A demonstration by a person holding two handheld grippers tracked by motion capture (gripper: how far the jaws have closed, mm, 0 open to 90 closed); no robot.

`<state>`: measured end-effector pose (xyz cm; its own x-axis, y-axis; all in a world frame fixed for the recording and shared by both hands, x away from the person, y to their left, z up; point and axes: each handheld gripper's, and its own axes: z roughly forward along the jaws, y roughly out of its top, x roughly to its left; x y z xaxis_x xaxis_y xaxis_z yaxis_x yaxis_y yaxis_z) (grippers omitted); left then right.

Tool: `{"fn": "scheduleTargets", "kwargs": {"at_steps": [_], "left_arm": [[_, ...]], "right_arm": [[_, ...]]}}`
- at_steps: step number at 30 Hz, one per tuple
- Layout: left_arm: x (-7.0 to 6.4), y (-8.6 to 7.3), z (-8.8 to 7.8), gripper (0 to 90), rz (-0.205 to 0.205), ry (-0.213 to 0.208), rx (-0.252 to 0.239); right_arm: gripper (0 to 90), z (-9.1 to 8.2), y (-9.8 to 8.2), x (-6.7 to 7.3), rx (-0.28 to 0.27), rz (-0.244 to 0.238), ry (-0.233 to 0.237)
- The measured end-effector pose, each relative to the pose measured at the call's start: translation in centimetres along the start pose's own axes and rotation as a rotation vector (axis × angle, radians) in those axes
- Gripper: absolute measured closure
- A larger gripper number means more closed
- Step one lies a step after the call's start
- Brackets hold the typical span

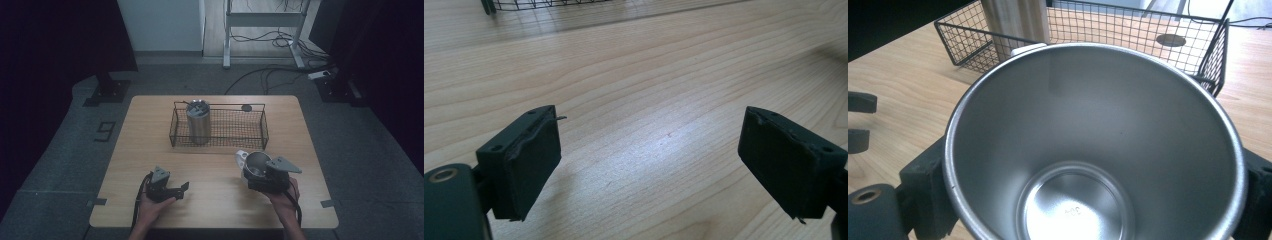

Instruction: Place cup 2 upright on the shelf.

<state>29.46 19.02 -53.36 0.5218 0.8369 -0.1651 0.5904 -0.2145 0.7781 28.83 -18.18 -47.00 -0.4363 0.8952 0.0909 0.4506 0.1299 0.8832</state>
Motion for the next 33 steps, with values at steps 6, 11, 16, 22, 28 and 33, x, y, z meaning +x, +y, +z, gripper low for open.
{"fn": "scheduleTargets", "kwargs": {"at_steps": [6,11,16,22,28,33], "left_arm": [[-0.5,-0.1,0.3,11.0,0.020,-0.011,0.008],[-0.6,0.0,0.2,11.0,0.023,-0.005,0.005],[-0.9,-0.1,0.0,11.0,0.032,-0.005,0.004],[-1.1,-0.1,0.0,11.0,0.035,-0.008,0.012],[-1.0,0.0,-0.4,11.0,0.026,-0.008,0.006],[-1.0,0.0,-0.3,11.0,0.029,-0.012,0.014]], "right_arm": [[6.9,-0.3,0.8,-0.1,-0.002,0.016,-0.010],[6.9,-0.4,1.3,-0.1,-0.003,0.023,-0.024],[6.9,-0.8,2.3,0.1,-0.015,0.032,-0.042],[6.9,-1.2,3.2,0.2,-0.034,0.024,-0.040],[6.9,-1.2,4.0,0.3,-0.032,0.020,-0.032],[6.9,-1.0,4.4,0.2,-0.046,0.019,-0.025]]}}
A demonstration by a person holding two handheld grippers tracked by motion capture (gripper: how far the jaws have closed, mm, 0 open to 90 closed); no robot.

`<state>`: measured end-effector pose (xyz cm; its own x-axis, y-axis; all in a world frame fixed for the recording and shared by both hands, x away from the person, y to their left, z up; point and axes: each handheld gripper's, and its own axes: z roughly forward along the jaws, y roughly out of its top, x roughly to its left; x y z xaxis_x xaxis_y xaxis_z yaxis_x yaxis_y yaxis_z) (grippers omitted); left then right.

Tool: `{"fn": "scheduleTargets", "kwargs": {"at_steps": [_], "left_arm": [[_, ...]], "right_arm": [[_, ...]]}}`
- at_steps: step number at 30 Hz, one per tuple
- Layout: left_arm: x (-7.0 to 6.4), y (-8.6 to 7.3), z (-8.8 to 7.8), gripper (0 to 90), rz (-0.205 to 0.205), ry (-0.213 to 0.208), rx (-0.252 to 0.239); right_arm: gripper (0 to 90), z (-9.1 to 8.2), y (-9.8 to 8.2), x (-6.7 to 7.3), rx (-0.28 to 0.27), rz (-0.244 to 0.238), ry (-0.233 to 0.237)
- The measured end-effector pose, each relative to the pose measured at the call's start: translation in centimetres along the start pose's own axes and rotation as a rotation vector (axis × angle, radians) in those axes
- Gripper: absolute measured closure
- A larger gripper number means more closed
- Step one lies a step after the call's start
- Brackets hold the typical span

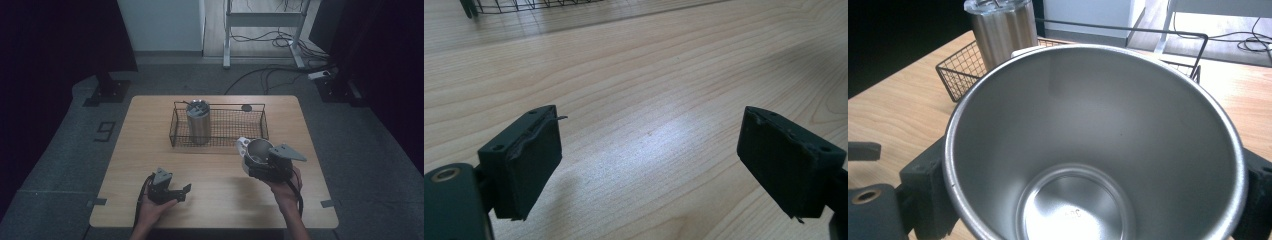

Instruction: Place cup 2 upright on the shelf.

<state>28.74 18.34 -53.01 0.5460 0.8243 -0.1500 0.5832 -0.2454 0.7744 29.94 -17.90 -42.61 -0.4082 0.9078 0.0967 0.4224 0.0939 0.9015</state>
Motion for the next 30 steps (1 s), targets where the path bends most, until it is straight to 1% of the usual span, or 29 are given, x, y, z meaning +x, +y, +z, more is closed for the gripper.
{"fn": "scheduleTargets", "kwargs": {"at_steps": [2,6,18,24,30], "left_arm": [[0.0,0.0,0.0,11.0,0.000,0.001,0.001],[0.1,0.0,0.1,11.0,-0.003,0.003,0.005],[0.4,0.0,-0.1,11.0,-0.015,0.008,0.009],[0.2,0.0,0.0,11.1,-0.013,0.005,0.015],[0.2,-0.1,0.1,11.1,-0.013,0.005,0.020]], "right_arm": [[6.9,0.1,0.1,0.0,-0.002,0.001,0.001],[6.9,0.7,0.8,0.0,-0.001,-0.017,0.002],[6.9,1.9,2.9,-0.2,-0.003,-0.025,0.002],[6.9,2.8,3.6,-0.2,0.002,-0.039,0.000],[7.0,3.1,4.0,-0.4,0.000,-0.035,0.004]]}}
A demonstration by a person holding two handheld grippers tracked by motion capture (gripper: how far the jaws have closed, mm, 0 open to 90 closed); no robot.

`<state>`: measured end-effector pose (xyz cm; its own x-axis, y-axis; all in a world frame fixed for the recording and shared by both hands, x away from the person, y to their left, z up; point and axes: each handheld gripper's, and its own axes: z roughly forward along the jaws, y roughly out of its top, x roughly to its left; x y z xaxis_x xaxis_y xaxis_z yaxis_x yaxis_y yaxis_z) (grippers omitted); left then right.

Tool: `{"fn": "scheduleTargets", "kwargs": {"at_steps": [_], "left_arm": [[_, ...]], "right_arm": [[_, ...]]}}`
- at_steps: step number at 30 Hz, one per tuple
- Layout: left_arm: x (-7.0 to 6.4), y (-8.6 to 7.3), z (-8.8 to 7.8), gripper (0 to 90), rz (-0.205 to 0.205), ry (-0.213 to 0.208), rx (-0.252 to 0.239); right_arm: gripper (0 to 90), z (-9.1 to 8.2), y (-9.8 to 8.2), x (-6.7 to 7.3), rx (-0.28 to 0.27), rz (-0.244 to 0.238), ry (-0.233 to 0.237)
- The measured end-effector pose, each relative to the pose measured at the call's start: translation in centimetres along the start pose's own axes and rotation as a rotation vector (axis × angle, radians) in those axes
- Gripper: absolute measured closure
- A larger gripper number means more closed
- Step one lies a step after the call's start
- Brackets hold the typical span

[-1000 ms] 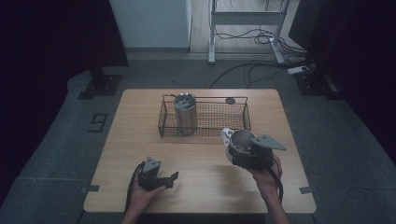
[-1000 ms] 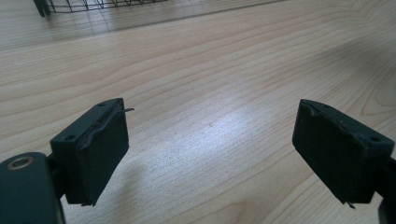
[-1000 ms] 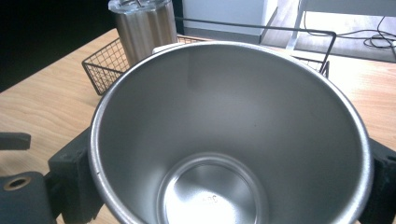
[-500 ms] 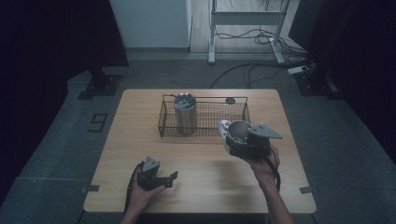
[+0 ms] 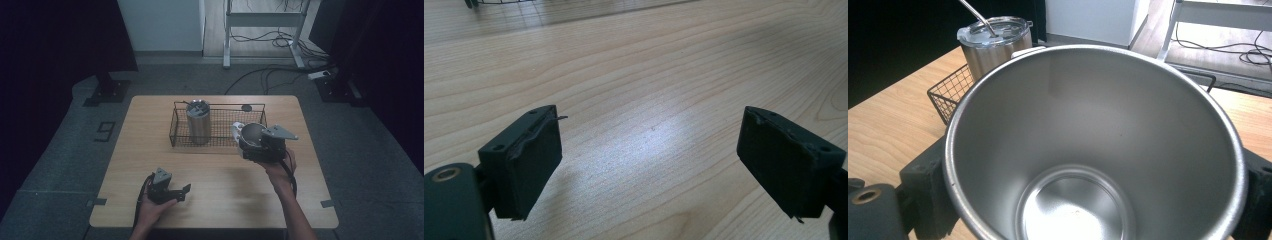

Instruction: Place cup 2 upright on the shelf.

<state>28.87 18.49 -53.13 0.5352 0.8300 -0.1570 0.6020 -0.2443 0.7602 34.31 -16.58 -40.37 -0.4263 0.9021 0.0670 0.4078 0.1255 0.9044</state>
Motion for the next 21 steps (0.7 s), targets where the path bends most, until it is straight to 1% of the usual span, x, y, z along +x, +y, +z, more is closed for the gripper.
{"fn": "scheduleTargets", "kwargs": {"at_steps": [13,21], "left_arm": [[-0.1,0.0,0.1,12.0,0.005,0.004,0.001],[0.0,0.0,0.0,12.3,0.000,0.004,-0.003]], "right_arm": [[7.0,0.3,1.1,-0.3,-0.010,0.008,0.000],[7.0,1.3,1.7,-0.2,-0.005,0.005,0.003]]}}
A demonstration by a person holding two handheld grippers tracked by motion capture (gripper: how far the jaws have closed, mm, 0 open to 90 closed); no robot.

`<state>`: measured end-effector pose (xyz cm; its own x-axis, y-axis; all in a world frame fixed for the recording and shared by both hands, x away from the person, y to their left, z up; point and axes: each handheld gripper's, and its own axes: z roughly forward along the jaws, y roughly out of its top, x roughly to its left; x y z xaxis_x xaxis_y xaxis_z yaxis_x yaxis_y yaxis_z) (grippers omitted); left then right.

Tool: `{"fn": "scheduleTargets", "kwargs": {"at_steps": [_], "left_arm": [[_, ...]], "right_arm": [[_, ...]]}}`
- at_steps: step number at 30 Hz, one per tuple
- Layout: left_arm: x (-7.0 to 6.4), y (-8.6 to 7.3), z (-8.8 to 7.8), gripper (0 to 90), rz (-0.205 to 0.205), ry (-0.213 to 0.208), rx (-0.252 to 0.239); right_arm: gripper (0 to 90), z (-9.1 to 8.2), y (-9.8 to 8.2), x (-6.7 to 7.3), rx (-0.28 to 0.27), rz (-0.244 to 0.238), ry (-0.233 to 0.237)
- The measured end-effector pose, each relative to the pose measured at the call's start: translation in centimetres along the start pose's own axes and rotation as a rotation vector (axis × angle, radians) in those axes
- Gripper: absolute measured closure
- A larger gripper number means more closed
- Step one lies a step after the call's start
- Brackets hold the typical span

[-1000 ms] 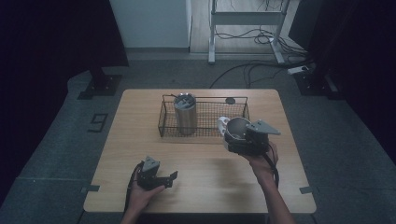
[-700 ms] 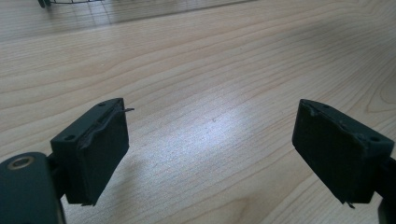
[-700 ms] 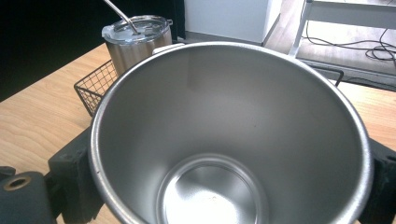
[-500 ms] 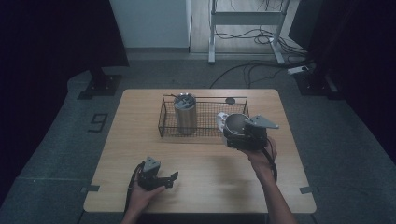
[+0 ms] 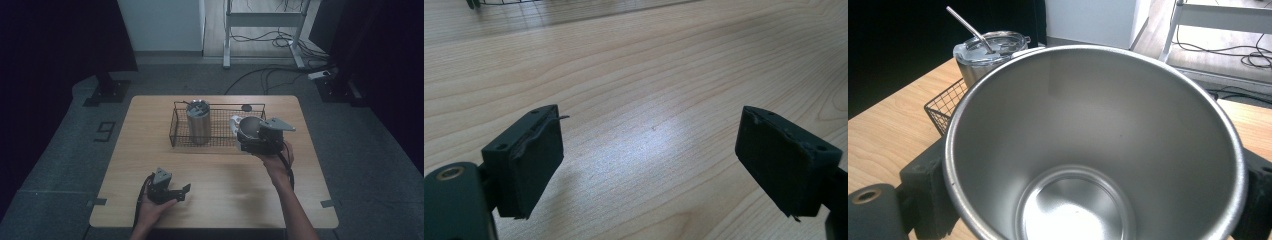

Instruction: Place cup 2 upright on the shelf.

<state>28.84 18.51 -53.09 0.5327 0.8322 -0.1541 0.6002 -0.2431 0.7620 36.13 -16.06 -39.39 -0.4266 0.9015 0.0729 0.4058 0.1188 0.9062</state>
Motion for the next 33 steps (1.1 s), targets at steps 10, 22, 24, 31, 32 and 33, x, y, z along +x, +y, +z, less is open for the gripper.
{"fn": "scheduleTargets", "kwargs": {"at_steps": [10,22,24,31,32,33], "left_arm": [[-0.1,0.0,0.1,12.4,0.002,-0.003,0.003],[-0.1,0.0,0.1,12.5,-0.002,0.000,0.001],[-0.1,0.0,0.1,12.5,-0.002,-0.001,0.001],[0.0,0.0,-0.1,12.6,-0.002,0.002,-0.006],[0.0,0.1,-0.1,12.6,-0.002,0.002,-0.007],[0.0,0.1,-0.1,12.6,-0.002,0.002,-0.007]], "right_arm": [[7.0,0.9,0.7,-0.1,0.001,0.005,0.000],[7.0,2.0,1.3,-0.5,0.002,0.013,-0.009],[7.0,2.1,1.5,-0.6,0.002,0.012,-0.011],[7.0,3.0,1.9,-0.9,0.011,0.014,-0.022],[7.0,3.2,1.9,-1.0,0.015,0.014,-0.025],[7.0,3.2,1.9,-1.0,0.015,0.014,-0.025]]}}
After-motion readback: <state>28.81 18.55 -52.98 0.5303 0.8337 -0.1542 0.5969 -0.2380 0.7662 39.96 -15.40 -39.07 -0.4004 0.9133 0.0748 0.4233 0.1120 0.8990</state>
